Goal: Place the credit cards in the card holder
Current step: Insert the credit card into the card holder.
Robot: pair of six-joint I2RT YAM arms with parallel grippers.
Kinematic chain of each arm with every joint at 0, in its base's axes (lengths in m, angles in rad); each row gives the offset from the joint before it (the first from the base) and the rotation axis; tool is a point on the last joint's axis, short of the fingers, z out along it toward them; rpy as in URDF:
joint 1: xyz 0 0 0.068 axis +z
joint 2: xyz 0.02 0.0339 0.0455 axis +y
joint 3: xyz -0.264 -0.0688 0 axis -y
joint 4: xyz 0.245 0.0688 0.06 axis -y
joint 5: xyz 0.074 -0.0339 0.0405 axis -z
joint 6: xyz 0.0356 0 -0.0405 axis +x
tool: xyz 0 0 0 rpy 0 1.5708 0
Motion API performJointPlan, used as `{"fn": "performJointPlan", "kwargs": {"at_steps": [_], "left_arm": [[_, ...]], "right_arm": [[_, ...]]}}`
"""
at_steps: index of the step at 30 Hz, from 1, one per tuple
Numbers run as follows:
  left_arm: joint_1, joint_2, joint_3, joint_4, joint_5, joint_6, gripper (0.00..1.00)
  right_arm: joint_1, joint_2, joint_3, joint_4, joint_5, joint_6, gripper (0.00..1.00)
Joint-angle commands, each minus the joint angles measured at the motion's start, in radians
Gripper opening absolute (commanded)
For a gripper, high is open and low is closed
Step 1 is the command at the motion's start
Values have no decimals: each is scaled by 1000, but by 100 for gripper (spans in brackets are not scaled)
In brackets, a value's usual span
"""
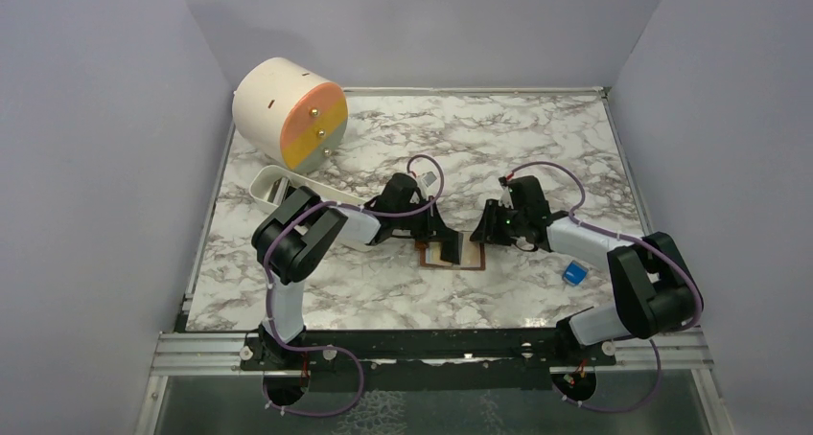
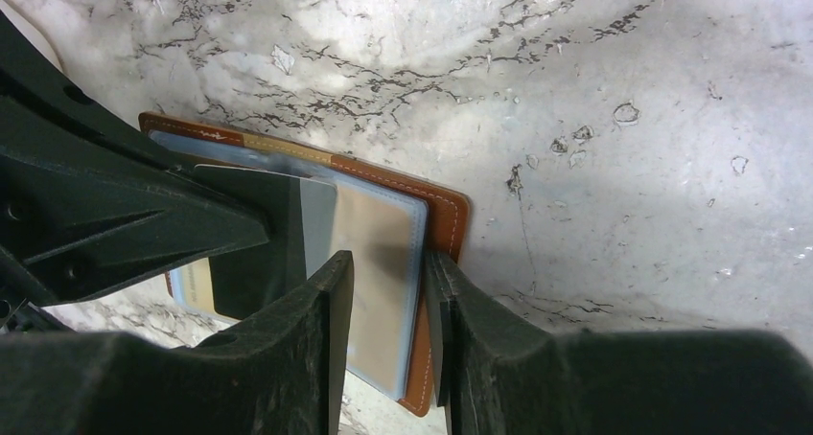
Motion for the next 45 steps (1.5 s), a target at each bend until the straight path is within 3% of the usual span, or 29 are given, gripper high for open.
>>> {"fn": "performJointPlan", "kwargs": {"at_steps": [1,18,25,30,38,45], "left_arm": [[-3,15,-29,-24,-99,26,0],[-23,-18,-89,43,-137,-41,1],[-23,-59,-90,16,-143,-43,26],[-23,-77,-80,-60,-174,-21,36],[-25,-103,-3,-264,-260,52,42],[-24,-107,19,-340,-282,79,44]], "right_arm": [[12,60,-61,-64,-2,3,34],[12,29,-74,-81,2,44,32],[12,12,-67,-92,3,47,31],[12,0,-61,-104,7,43,32],[12,-21,-67,-106,-5,44,31],[12,-22,-63,-110,-5,40,31]]}}
